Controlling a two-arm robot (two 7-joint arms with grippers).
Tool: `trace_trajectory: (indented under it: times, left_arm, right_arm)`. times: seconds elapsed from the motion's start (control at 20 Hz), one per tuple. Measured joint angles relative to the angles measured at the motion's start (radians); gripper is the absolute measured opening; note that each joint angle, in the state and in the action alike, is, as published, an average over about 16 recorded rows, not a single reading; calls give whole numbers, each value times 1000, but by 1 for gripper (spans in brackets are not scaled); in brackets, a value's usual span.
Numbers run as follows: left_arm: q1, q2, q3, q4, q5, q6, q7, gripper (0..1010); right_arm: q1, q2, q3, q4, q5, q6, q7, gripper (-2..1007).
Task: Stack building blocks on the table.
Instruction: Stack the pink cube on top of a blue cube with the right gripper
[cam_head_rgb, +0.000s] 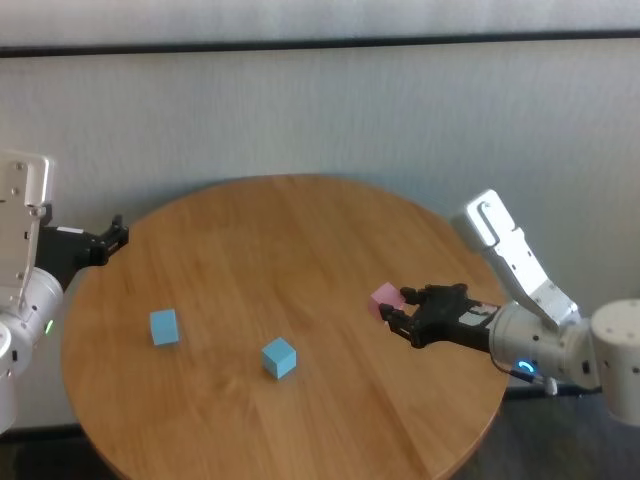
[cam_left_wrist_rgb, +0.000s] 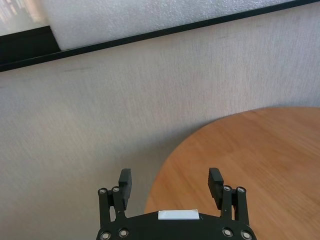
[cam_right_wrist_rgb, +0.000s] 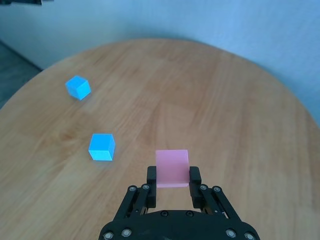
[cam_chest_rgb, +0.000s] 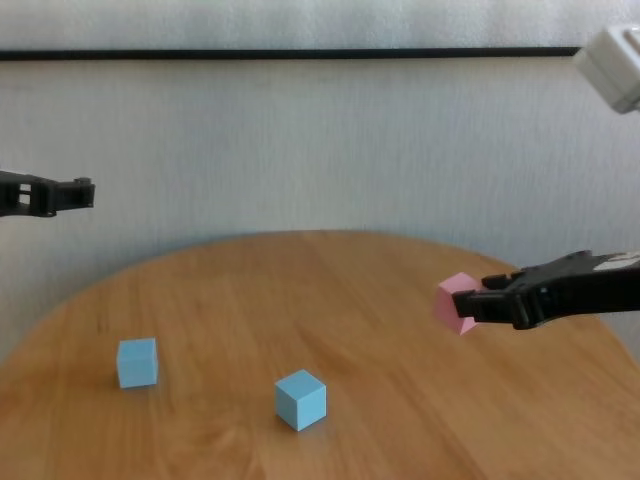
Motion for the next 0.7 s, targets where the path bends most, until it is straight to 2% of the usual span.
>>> trace_trajectory:
  times: [0.1,0.25,0.45,0.7]
  left_arm:
    - [0,0,0,0,0,0,0,1002]
    - [0,0,0,0,0,0,0,1002]
    - [0,0,0,0,0,0,0,1002]
    - [0,0,0,0,0,0,0,1002]
  right_arm:
    - [31,5,-24,22,-3,-5,53,364]
    - [75,-1,-58,55,-10,1,103,364]
    - [120,-29,-96,89,-26,29,128,364]
    - [152,-74,-133,106,-45,68,132,364]
